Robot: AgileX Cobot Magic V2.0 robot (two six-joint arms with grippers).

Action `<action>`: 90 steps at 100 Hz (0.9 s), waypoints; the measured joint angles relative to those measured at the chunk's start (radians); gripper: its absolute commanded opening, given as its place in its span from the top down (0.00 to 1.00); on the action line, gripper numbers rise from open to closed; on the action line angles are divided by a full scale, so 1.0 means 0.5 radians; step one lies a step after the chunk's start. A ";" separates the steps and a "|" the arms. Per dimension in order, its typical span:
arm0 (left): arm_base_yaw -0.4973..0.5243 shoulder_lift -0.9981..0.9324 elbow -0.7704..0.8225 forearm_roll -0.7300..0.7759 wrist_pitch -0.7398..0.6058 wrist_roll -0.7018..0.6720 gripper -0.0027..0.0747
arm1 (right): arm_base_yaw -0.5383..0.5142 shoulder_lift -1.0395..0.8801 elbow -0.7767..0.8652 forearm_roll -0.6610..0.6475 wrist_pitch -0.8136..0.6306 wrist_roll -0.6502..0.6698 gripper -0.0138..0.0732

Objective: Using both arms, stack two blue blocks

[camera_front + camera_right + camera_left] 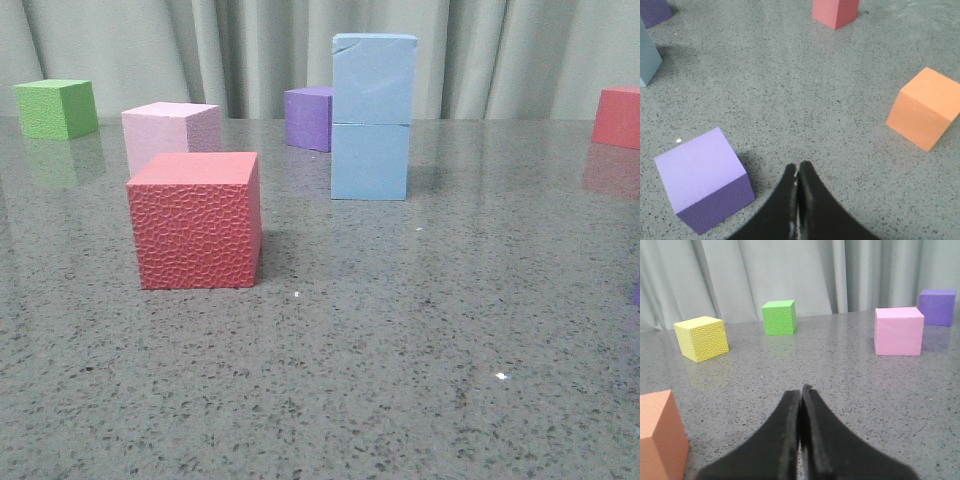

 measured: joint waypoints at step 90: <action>0.000 0.000 0.000 -0.050 0.000 0.000 0.99 | -0.004 0.000 0.000 0.000 0.000 0.000 0.92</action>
